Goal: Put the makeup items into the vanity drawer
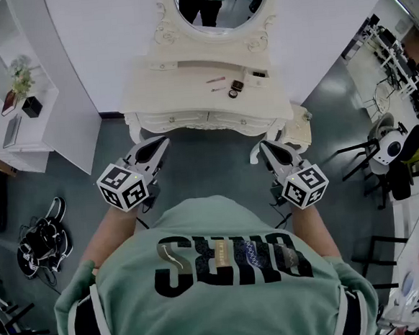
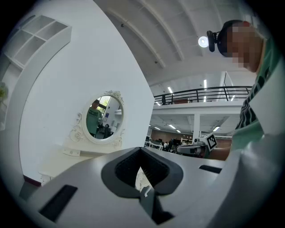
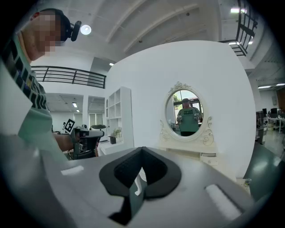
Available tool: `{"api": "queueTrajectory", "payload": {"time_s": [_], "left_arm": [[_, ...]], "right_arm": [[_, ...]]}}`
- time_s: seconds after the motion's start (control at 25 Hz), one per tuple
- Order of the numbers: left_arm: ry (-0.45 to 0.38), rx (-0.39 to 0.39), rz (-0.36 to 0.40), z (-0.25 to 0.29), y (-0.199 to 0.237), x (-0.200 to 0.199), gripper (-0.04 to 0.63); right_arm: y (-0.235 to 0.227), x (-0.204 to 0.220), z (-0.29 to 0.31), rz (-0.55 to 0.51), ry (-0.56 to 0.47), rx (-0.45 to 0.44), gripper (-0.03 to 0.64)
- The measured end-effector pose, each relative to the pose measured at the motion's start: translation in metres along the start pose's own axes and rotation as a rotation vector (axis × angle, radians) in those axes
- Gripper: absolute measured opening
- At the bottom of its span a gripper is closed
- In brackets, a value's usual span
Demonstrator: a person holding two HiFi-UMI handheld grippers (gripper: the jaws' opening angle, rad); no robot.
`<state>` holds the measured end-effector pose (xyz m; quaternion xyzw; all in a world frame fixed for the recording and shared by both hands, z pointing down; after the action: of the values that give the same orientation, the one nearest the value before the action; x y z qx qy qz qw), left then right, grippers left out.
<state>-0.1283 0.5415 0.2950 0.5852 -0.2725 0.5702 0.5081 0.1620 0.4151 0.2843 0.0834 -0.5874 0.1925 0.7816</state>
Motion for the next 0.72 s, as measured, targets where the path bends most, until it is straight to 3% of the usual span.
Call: {"api": "queueTrajectory", "payload": {"time_s": [0.72], "left_arm": [[0.006, -0.017, -0.006, 0.025, -0.01, -0.001, 0.003]], "right_arm": [[-0.026, 0.003, -0.004, -0.005, 0.013, -0.003, 0.008]]}}
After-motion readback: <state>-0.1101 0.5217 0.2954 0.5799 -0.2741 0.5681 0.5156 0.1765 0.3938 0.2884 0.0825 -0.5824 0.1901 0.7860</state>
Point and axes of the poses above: the fingertips, and each gripper's own axes: z forward along the fingers, y to its left, x out of its underside, the point moved 5 cm from there along -z, backward along the fingers, and after that the axes turned 9 degrees about y, right-handed, at the moved point
